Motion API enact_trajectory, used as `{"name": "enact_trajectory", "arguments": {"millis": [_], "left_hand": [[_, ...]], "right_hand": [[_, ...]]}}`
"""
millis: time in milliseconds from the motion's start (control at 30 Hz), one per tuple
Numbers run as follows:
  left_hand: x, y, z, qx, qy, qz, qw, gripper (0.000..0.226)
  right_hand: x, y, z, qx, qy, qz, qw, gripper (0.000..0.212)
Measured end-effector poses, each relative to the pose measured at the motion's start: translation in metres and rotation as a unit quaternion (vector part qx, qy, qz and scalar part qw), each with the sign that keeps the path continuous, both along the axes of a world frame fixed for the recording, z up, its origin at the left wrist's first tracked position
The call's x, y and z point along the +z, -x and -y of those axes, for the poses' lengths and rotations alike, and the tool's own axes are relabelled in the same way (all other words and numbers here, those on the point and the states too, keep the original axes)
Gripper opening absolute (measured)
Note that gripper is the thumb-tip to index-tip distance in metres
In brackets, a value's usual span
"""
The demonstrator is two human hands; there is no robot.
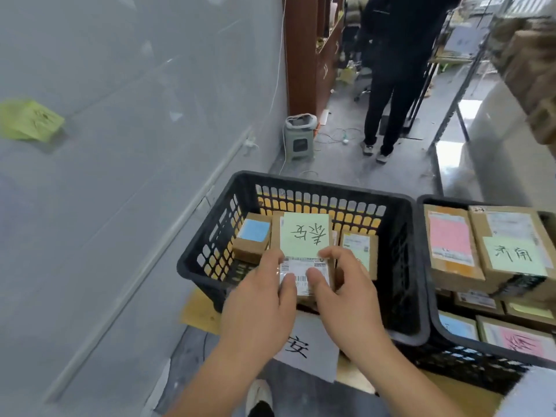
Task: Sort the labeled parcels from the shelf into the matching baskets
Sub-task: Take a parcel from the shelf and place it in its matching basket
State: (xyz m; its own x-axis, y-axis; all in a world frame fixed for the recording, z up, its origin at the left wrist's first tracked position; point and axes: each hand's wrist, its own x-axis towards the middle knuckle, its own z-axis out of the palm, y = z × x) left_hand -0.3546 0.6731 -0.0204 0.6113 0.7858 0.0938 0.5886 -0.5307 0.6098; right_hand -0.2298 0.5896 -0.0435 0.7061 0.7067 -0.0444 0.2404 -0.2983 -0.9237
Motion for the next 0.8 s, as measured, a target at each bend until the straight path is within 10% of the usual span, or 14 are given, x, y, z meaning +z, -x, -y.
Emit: {"name": "enact_trajectory", "arguments": {"millis": [400, 800], "left_hand": [[-0.071, 0.014, -0.228, -0.052, -0.059, -0.174, 0.982, 0.062], [-0.094, 0.014, -0.245, -0.062, -0.063, -0.221, 0.971, 0.070]], "right_hand": [[-0.082, -0.012, -0.212, -0.102, 0.082, -0.110, 0.985, 0.024], [-0.139, 0.002, -0.275, -0.074, 0.136, -0.098, 0.983, 0.025]]}}
